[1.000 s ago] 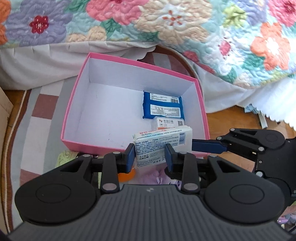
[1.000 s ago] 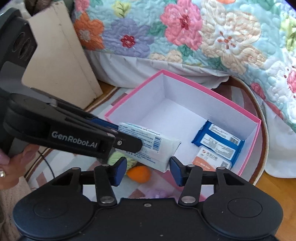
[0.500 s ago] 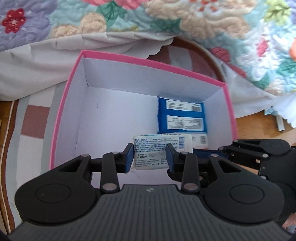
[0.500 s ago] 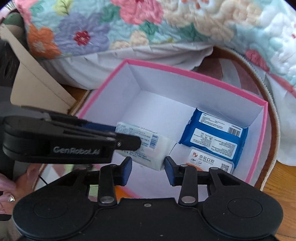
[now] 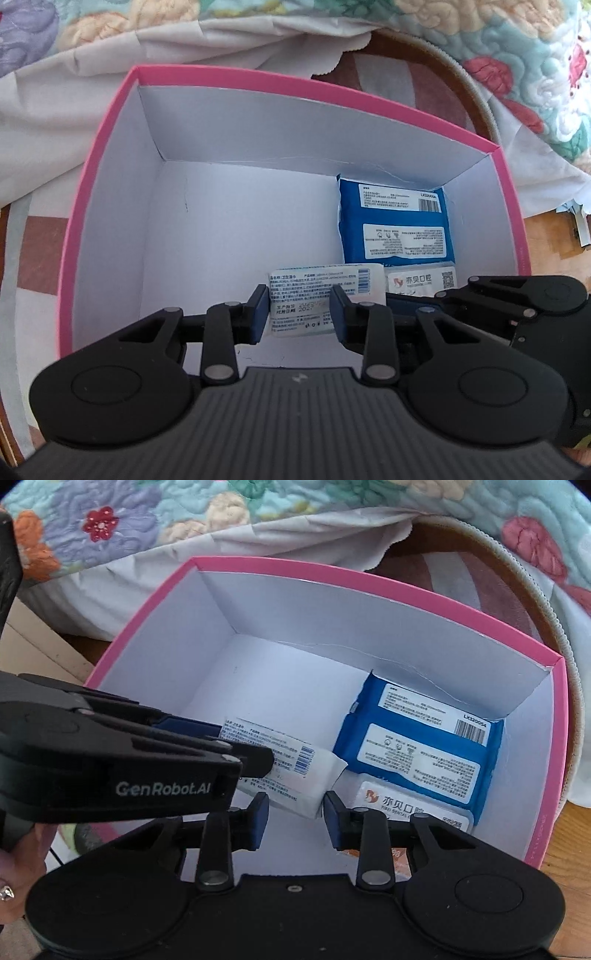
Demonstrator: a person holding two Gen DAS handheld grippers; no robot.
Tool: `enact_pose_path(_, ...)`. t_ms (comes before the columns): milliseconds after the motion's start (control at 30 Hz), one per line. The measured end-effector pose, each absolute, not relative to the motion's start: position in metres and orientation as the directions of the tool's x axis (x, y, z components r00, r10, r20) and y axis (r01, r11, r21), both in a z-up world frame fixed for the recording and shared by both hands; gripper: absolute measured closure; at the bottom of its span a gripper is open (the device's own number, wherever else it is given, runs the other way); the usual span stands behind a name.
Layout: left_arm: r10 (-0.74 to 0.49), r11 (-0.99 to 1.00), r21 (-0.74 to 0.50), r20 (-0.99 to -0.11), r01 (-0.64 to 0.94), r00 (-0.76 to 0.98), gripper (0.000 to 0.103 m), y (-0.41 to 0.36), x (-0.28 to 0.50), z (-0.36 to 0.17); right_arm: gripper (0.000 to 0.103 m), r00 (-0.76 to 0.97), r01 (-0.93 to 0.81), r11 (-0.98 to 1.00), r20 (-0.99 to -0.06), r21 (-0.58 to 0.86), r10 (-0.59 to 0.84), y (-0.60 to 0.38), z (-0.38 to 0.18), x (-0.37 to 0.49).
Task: Organize objects
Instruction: 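Lower the packet beside the floss box and open the left tool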
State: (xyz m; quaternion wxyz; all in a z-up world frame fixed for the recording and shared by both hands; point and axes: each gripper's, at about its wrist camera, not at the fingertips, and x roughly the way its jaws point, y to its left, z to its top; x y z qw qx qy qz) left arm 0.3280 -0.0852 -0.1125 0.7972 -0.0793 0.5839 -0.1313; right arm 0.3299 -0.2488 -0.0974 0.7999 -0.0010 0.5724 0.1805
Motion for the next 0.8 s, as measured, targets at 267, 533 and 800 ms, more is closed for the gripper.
enact_pose_path(267, -0.31, 0.951, -0.297, -0.91, 0.09, 0.274, 0.07, -0.08, 0.332, -0.125, 0.067, 0.272, -0.282, 0.942, -0.926, 0.185, 0.263, -0.243, -0.108, 0.33)
enact_pose_path(533, -0.242, 0.969, -0.217, -0.931, 0.118, 0.273, 0.077, -0.091, 0.331, -0.136, 0.064, 0.274, -0.314, 0.935, -0.927, 0.165, 0.256, -0.239, -0.112, 0.328)
enact_pose_path(800, -0.215, 0.976, -0.196, -0.936, 0.094, 0.279, 0.079, -0.102, 0.33, -0.137, 0.071, 0.339, -0.384, 0.916, -0.905, 0.116, 0.257, -0.24, -0.097, 0.31)
